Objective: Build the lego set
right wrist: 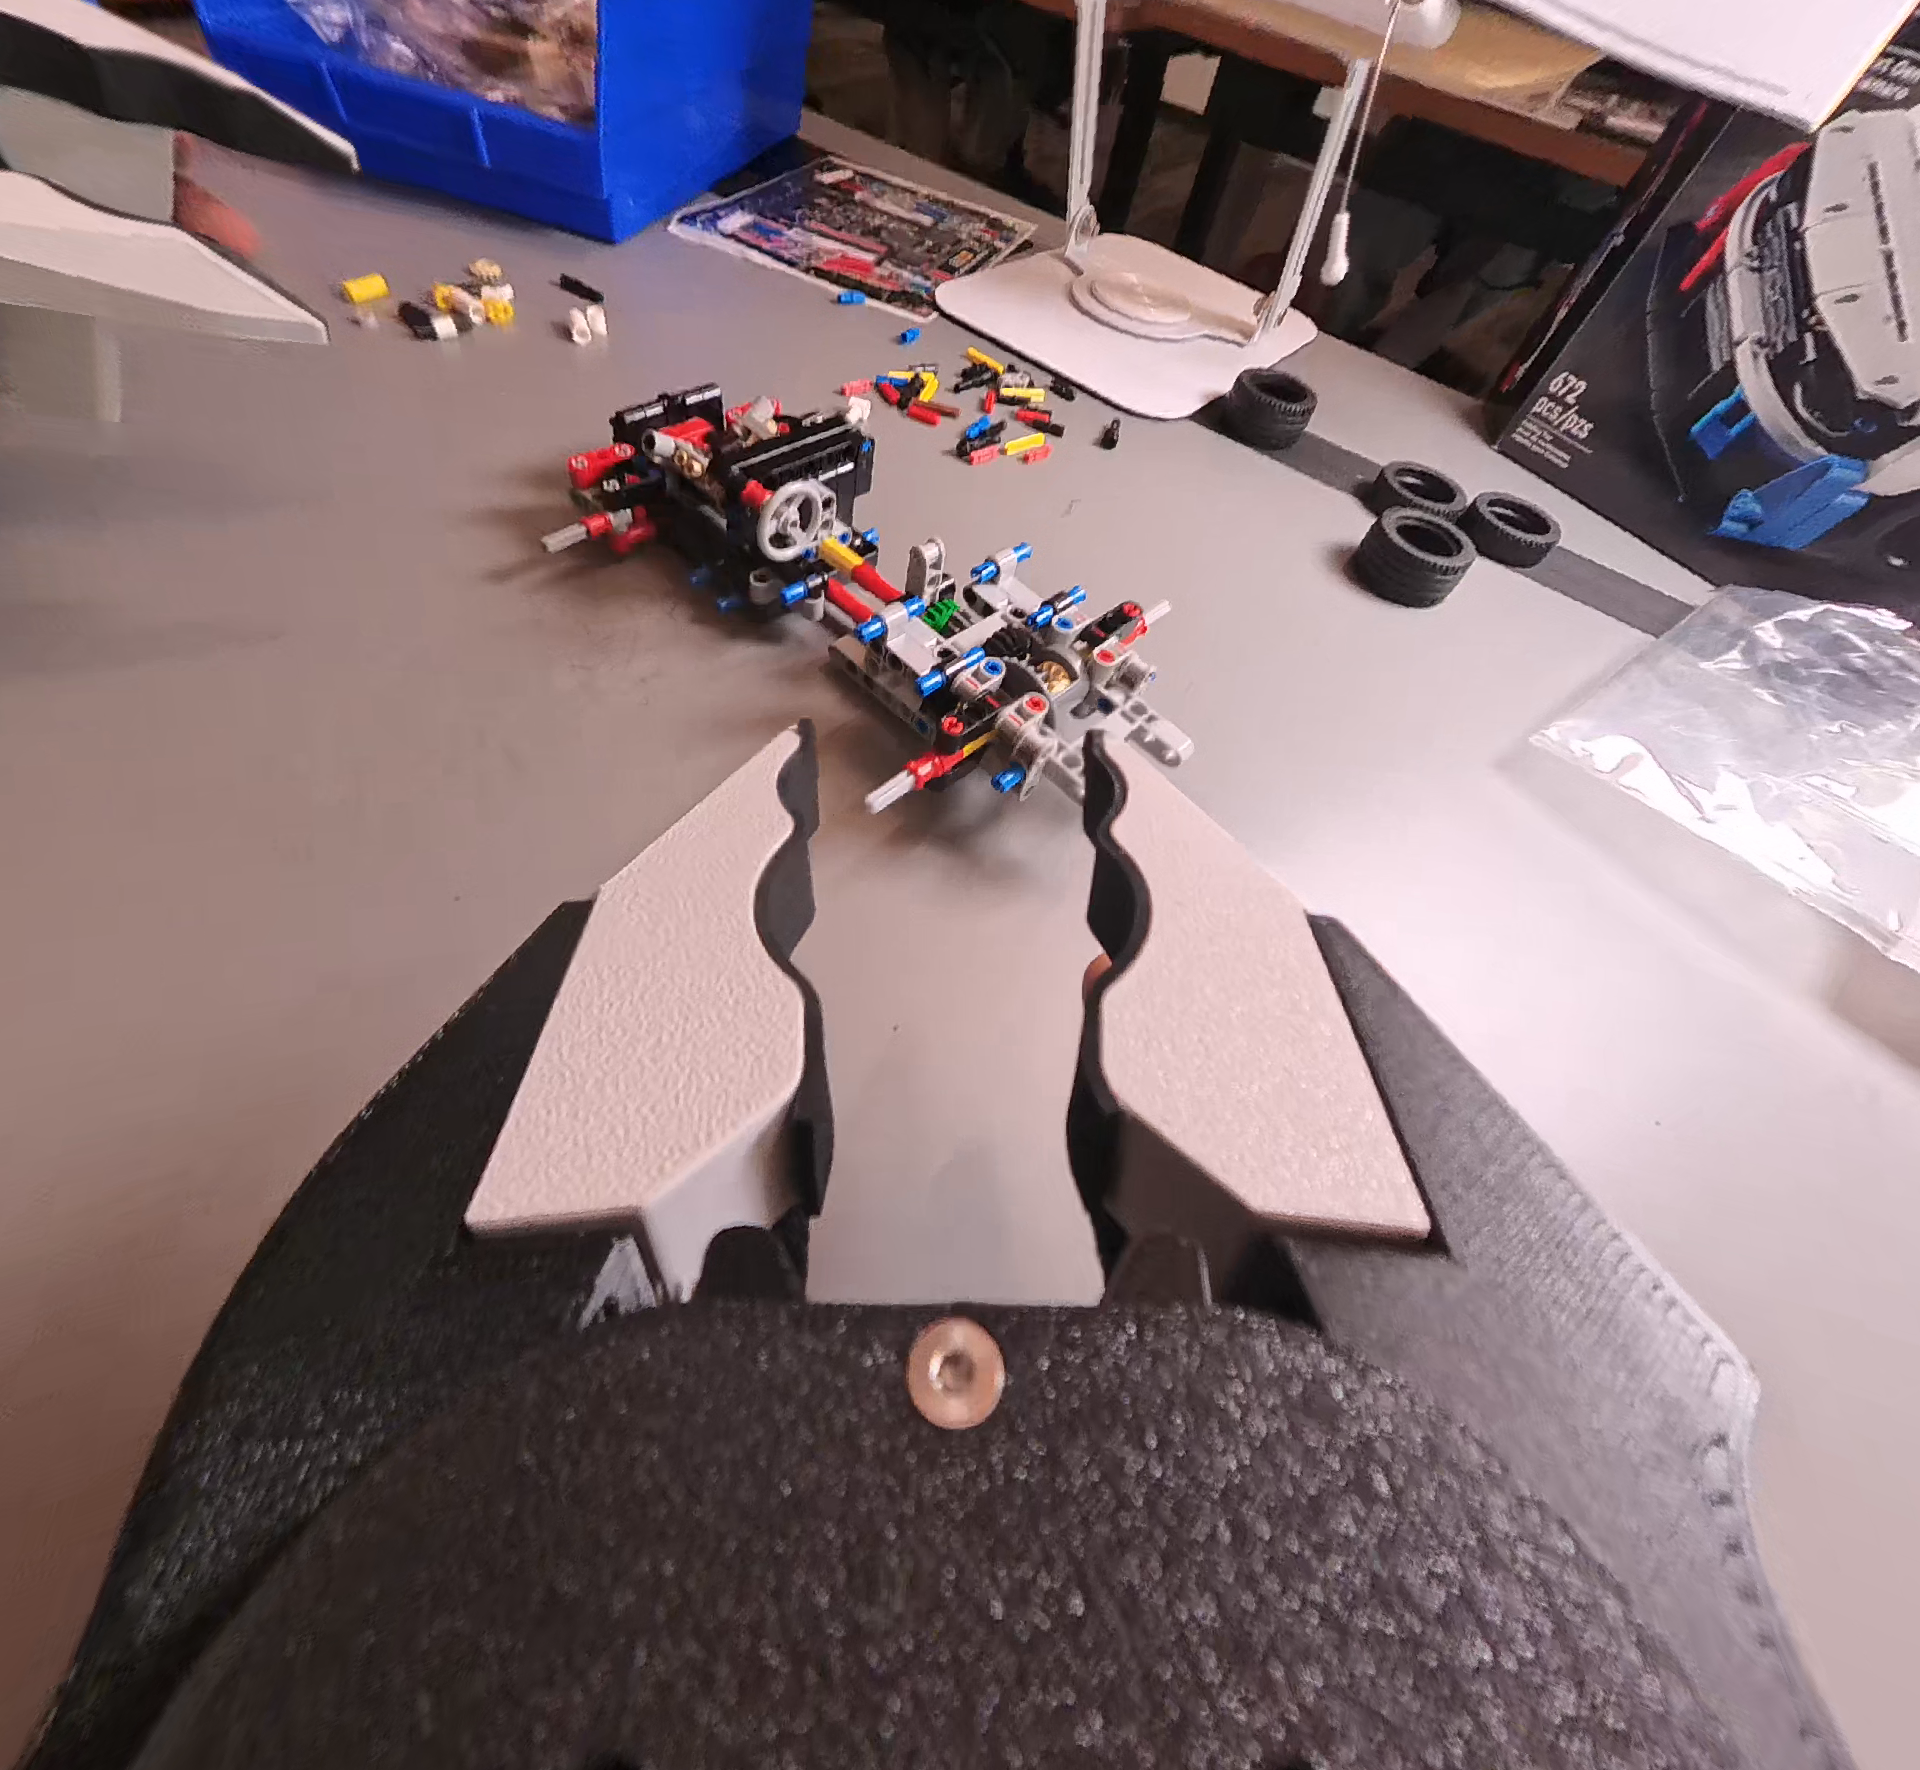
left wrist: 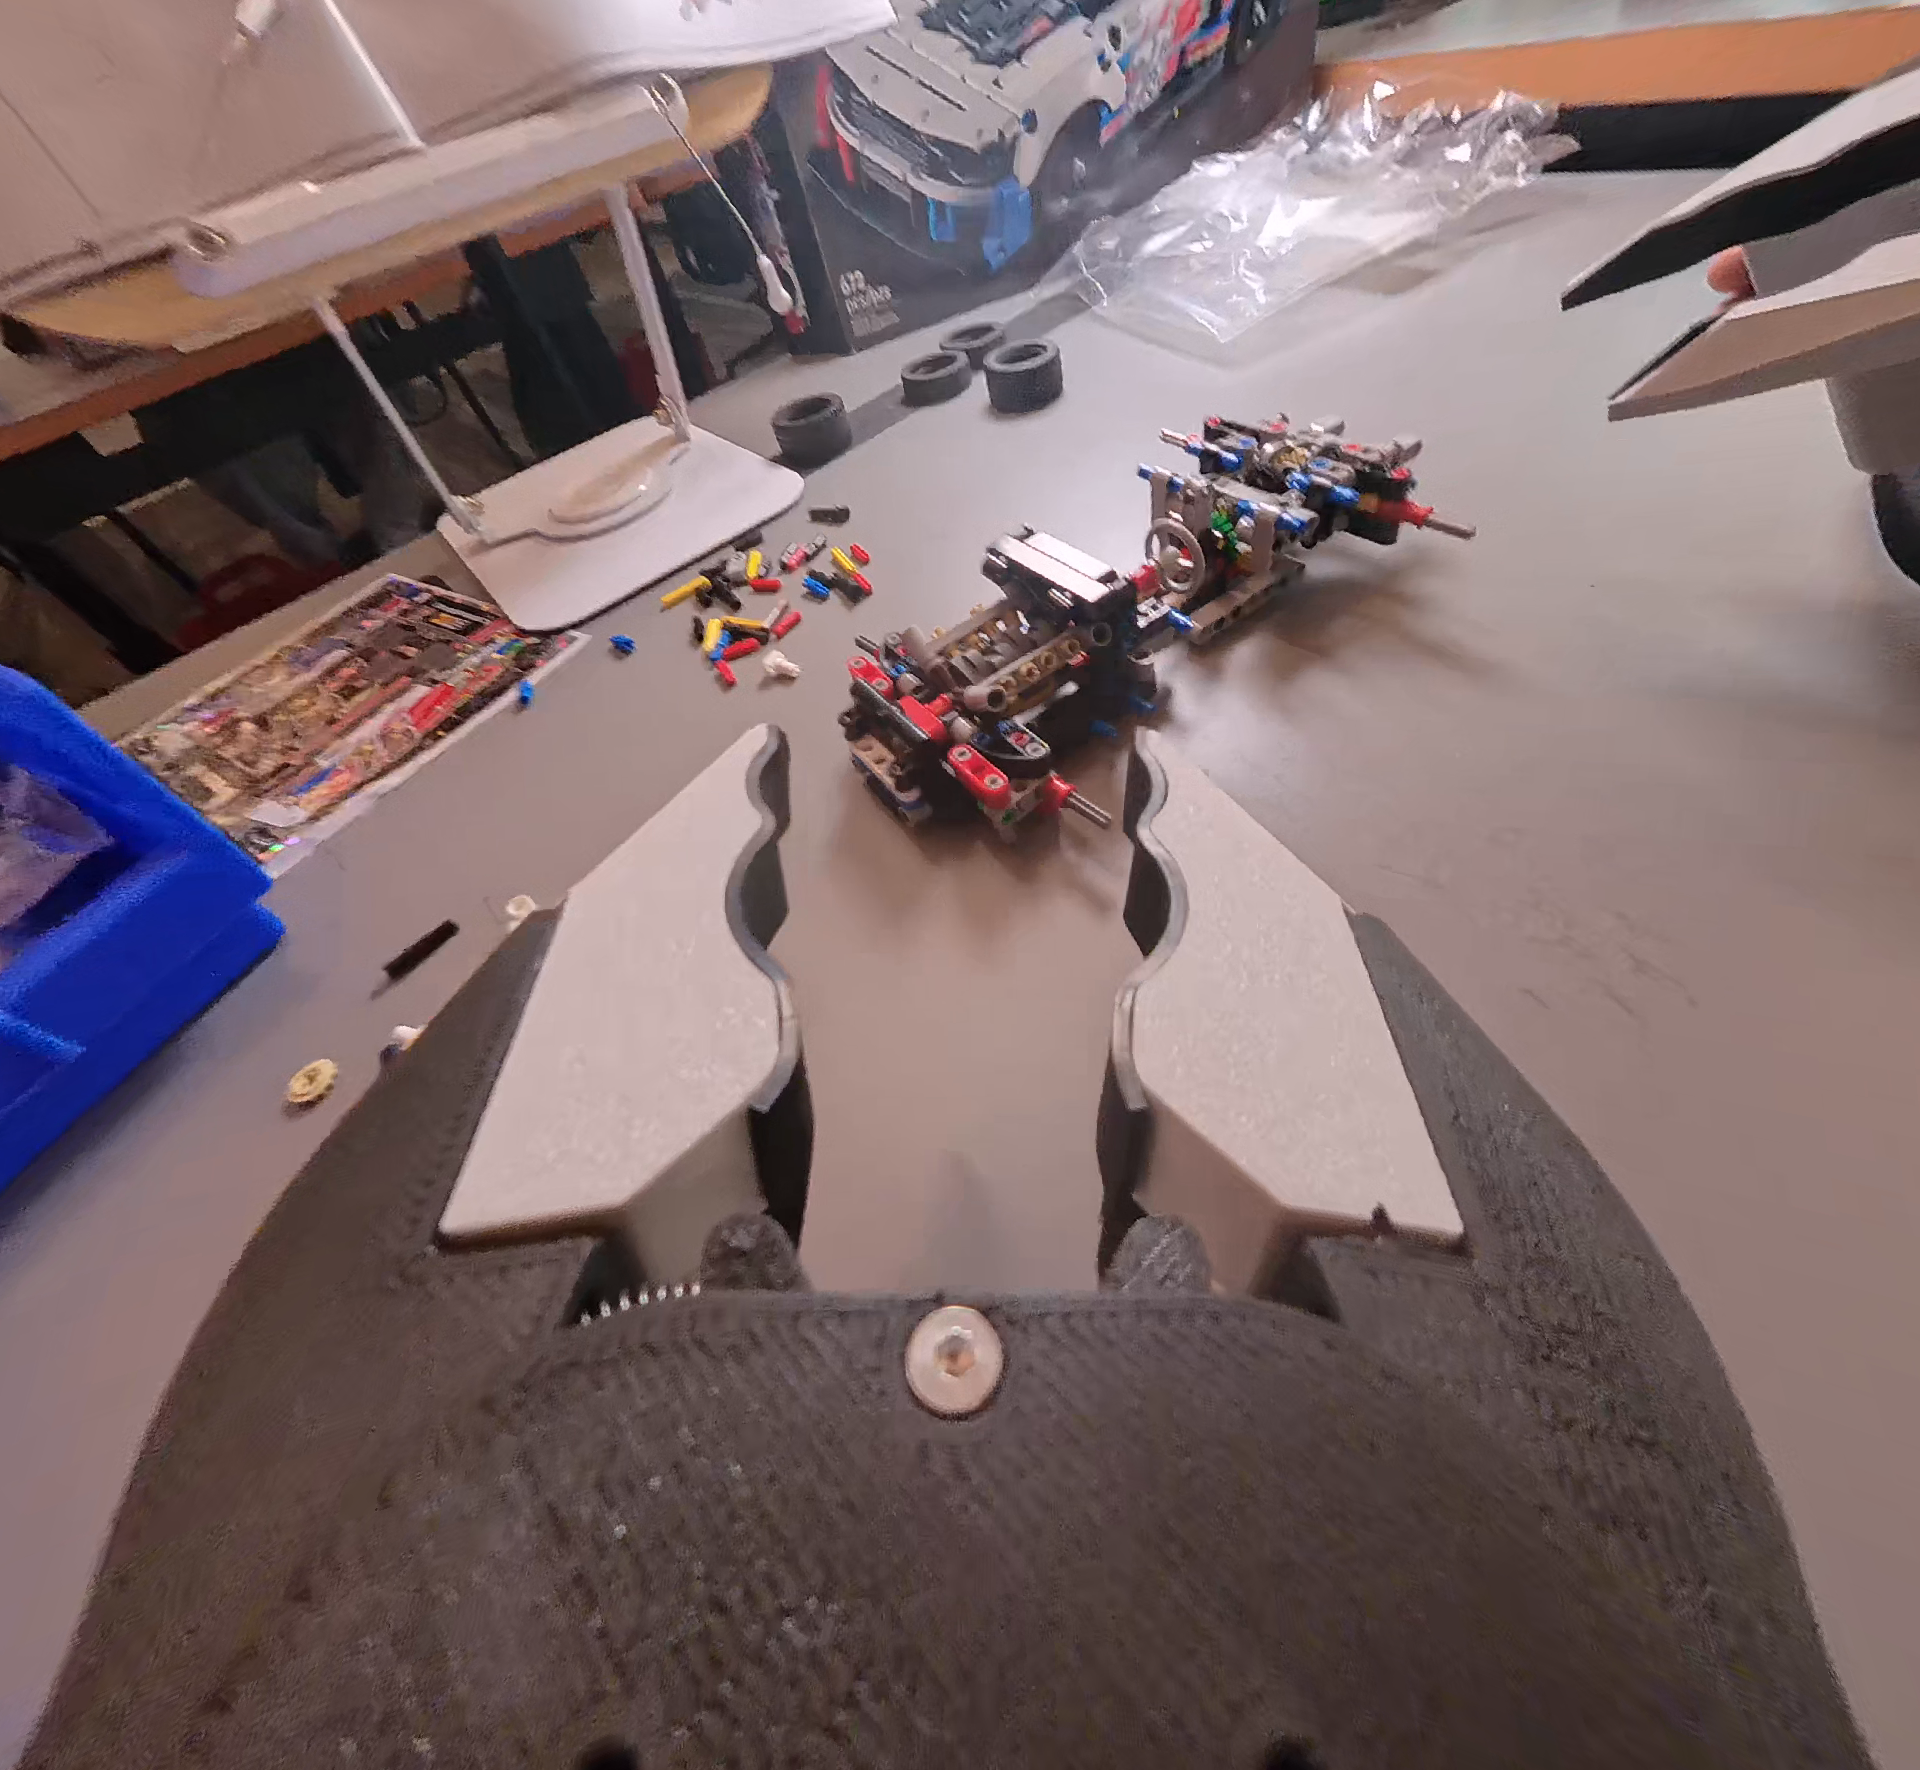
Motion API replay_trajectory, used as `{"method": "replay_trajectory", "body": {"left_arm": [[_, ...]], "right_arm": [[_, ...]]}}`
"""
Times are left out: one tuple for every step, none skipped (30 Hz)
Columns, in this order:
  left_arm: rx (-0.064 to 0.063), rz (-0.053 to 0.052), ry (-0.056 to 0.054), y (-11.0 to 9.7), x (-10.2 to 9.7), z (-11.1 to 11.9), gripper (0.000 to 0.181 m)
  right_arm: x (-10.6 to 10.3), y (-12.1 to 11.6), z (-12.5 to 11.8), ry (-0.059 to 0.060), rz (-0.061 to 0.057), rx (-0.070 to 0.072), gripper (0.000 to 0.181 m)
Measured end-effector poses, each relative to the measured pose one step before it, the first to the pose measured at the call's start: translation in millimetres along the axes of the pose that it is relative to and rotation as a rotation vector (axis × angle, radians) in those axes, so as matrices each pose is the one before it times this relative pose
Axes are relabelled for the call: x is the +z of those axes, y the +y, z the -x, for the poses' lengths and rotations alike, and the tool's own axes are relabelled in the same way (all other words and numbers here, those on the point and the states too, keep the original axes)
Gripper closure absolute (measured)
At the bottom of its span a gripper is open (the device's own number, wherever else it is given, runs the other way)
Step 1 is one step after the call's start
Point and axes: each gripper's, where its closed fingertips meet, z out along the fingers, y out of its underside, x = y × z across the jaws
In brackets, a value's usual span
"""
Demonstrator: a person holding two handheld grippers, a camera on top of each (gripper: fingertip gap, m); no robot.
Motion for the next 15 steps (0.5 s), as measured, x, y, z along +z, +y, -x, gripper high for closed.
{"method": "replay_trajectory", "body": {"left_arm": [[0.0029,-0.0333,-0.0283,-7.6,-3.45,7.02,0.121],[0.0017,-0.0311,-0.0263,-7.81,-3.25,7.79,0.123],[-0.0004,-0.0243,-0.0218,-7.03,-2.44,8.17,0.124],[-0.0031,-0.0175,-0.0176,-6.11,-1.41,8.38,0.126],[-0.0076,-0.012,-0.0175,-5.12,-0.31,8.93,0.126],[-0.0132,-0.0101,-0.0159,-4.8,0.59,8.69,0.127],[-0.0169,-0.0089,-0.0084,-4.84,1.4,7.14,0.128],[-0.0154,-0.0085,-0.002,-4.93,2.08,5.22,0.128],[-0.0103,-0.0096,-0.0013,-5.22,2.75,4.06,0.129],[-0.007,-0.0103,0.0005,-5.44,3.36,2.94,0.131],[-0.0082,-0.0102,0.0066,-5.45,3.86,1.32,0.133],[-0.0113,-0.0106,0.0096,-5.37,4.45,0.31,0.135],[-0.0106,-0.0116,0.008,-5.43,4.97,0.31,0.136],[-0.0052,-0.0117,0.0058,-5.36,5.58,0.55,0.137],[-0.0005,-0.0109,0.0019,-5.0,6.06,1.38,0.138]], "right_arm": [[-0.06,-4.95,-2.41,0.003,-0.0178,0.0072,0.132],[0.09,-5.28,-3.08,0.0062,-0.015,-0.0005,0.132],[0.09,-6.01,-3.64,0.0091,-0.0154,-0.007,0.132],[0.28,-7.03,-3.33,0.0058,-0.0157,-0.0092,0.133],[0.82,-7.79,-3.0,0.0017,-0.0145,-0.0079,0.134],[1.55,-8.35,-3.24,0.0006,-0.0114,-0.0095,0.134],[2.47,-9.38,-3.41,-0.0012,-0.01,-0.013,0.135],[3.39,-10.48,-3.62,-0.0024,-0.011,-0.0158,0.135],[4.21,-11.52,-4.95,0.0022,-0.0144,-0.0168,0.136],[5.24,-12.01,-6.3,0.0075,-0.0167,-0.0174,0.137],[6.25,-11.97,-7.01,0.0081,-0.0172,-0.0124,0.138],[6.71,-11.79,-6.7,0.0047,-0.0171,-0.0008,0.138],[7.25,-12.09,-5.75,-0.0005,-0.0215,0.0081,0.138],[7.56,-11.73,-5.62,0.0,-0.0234,0.0119,0.139],[8.41,-10.65,-6.04,0.0037,-0.0218,0.0083,0.139]]}}
